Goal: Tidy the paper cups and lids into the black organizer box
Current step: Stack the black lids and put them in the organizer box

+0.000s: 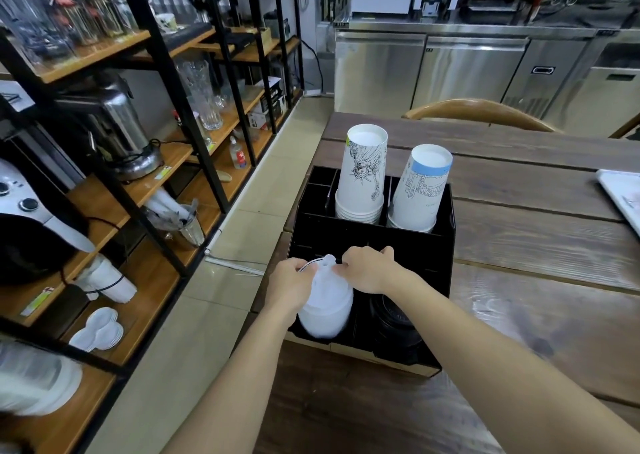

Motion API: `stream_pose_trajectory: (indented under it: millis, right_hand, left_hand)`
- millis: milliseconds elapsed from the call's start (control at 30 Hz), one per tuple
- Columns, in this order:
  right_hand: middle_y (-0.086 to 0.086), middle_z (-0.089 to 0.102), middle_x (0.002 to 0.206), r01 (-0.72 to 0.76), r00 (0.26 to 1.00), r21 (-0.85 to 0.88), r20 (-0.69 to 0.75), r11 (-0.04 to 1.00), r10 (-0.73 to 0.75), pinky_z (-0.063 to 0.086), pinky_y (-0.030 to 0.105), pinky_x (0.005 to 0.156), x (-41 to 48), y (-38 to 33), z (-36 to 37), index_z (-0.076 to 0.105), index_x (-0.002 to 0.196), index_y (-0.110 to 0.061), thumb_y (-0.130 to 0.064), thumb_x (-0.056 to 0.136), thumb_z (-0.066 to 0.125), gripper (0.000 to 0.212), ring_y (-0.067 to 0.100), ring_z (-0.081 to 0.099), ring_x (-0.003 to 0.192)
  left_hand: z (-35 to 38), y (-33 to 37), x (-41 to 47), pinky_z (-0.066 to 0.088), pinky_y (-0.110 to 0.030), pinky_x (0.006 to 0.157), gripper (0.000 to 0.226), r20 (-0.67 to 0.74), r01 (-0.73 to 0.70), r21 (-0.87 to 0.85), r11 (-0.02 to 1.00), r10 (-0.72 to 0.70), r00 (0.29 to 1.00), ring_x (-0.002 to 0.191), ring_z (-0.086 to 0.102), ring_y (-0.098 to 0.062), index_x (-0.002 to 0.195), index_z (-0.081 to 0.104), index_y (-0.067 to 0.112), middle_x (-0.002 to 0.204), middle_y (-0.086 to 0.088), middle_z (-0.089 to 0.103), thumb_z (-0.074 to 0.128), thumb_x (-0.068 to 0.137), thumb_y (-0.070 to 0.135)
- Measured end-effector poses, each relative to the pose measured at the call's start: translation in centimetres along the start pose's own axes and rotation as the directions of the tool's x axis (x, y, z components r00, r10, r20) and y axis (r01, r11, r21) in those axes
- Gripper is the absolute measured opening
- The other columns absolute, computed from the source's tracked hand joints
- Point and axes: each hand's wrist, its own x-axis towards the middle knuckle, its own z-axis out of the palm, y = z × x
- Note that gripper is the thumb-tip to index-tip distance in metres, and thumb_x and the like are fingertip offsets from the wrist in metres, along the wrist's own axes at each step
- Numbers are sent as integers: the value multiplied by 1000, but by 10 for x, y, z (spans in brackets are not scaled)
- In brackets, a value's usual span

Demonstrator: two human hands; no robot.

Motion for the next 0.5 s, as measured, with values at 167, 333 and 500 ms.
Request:
stream_pose_trajectory:
  millis: [167,333,500]
  right_hand:
    - [-6,39,64,19,1000,-20,23,1000,-19,22,49,98,1,2,0,31,60,-18,-24,96,34,37,25,41,80]
    - [-6,40,65,7,997,-37,78,999,-4,22,50,100,4,1,-1,31,62,-19,-20,97,31,35,23,42,82]
    - [-4,42,66,-7,999,-32,51,999,8,24,48,96,5,0,2,32,62,-18,-19,96,30,34,23,43,79]
  left_hand:
    - [4,-7,-4,41,-34,73,17,38,78,-89,993,-74,997,90,53,-22,102,56,21,96,0,59,50,91,33]
    - [8,-4,-10,39,-31,77,26,113,107,-175,979,-88,990,99,52,-16,115,51,25,104,7,58,57,90,30]
    - [7,-7,-11,39,-29,78,26,66,78,-167,983,-68,996,99,54,-17,114,53,19,106,1,59,56,90,27]
